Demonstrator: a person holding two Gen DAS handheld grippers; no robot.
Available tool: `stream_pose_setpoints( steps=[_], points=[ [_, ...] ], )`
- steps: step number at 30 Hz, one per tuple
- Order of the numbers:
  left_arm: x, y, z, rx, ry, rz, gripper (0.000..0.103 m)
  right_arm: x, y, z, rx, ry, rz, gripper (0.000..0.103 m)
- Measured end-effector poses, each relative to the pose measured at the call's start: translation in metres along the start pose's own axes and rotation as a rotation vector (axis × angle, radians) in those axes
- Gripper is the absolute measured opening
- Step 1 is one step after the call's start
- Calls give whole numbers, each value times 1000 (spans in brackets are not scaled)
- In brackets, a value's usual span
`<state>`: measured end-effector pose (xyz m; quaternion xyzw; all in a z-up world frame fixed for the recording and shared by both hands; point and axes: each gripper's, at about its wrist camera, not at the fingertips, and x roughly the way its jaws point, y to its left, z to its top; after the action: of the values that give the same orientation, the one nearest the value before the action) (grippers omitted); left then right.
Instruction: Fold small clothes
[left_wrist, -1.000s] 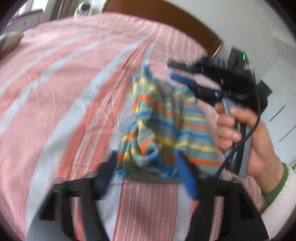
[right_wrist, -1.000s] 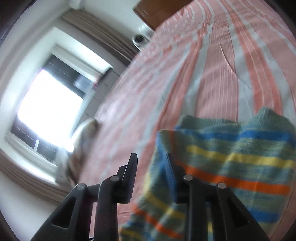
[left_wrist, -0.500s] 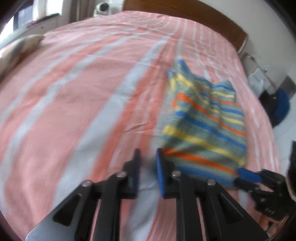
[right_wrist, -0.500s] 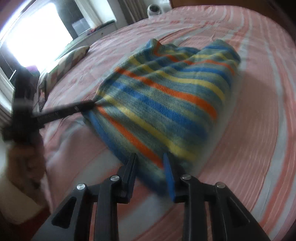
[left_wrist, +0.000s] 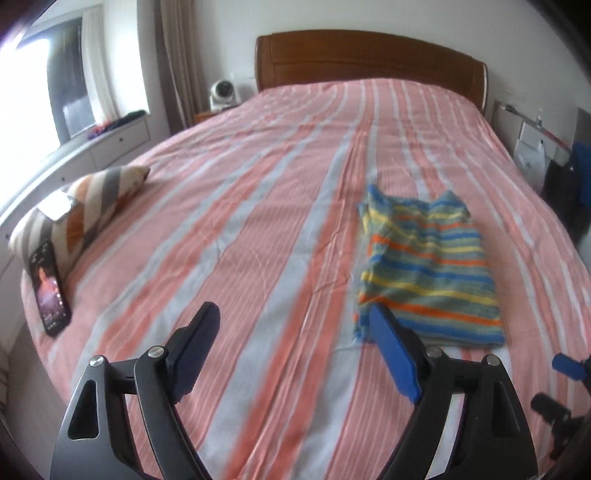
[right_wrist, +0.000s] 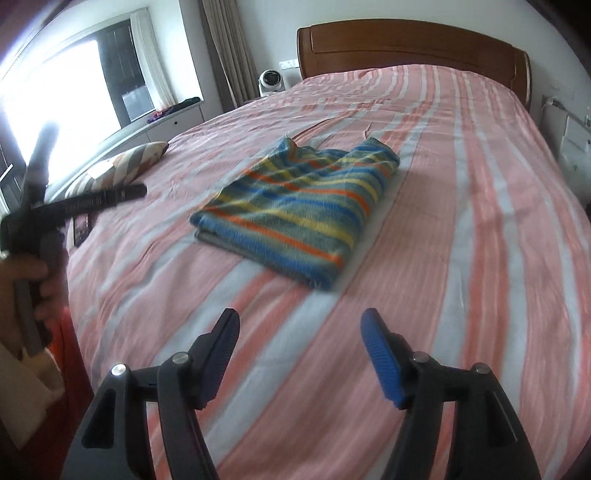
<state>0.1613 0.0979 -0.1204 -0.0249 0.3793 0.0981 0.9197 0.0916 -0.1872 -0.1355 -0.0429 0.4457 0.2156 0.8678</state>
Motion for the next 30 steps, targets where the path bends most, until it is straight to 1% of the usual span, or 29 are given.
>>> stream_pose_setpoints(
  steps=[4, 6, 8, 9, 11, 14, 17, 18, 20, 22, 24, 25, 27, 28, 30],
  points=[
    [-11, -3, 0, 9, -16, -11, 85, -14, 3, -13, 2, -12, -50, 82],
    [-13, -4, -2, 13, -20, -15, 90, -17, 2, -18, 12, -11, -79, 87],
    [-12, -4, -8, 21, -13, -21, 94, -19, 1, -26, 26, -23, -130, 94],
    [-11, -3, -12, 29, -7, -26, 97, -20, 1, -30, 32, -27, -147, 95],
    [-3, -2, -25, 53, 24, -38, 98, -20, -1, -40, 46, -23, -171, 96],
    [15, 1, -47, 71, 100, -57, 98, -17, -7, -56, 68, 5, -182, 96],
    [27, 3, -64, 62, 140, -109, 98, -15, -14, -64, 94, 18, -187, 96],
    [31, 3, -65, 61, 153, -141, 98, -14, -17, -65, 109, 22, -184, 96],
    [36, 2, -54, 54, 157, -198, 98, -14, -24, -63, 143, 14, -165, 96],
    [41, 1, -32, 36, 131, -263, 98, -12, -31, -54, 177, 4, -126, 96],
    [54, -5, -3, 41, 112, -330, 98, -6, -41, -32, 219, -11, -72, 96],
    [67, -14, 16, 71, 130, -361, 98, -4, -47, -19, 244, -30, -44, 96],
    [88, -29, 40, 117, 155, -388, 98, 7, -59, 8, 288, -54, 4, 96],
    [105, -40, 53, 145, 184, -408, 98, 15, -67, 22, 317, -54, 27, 96],
    [130, -52, 66, 163, 237, -427, 97, 33, -81, 44, 364, -47, 62, 95]
  ],
)
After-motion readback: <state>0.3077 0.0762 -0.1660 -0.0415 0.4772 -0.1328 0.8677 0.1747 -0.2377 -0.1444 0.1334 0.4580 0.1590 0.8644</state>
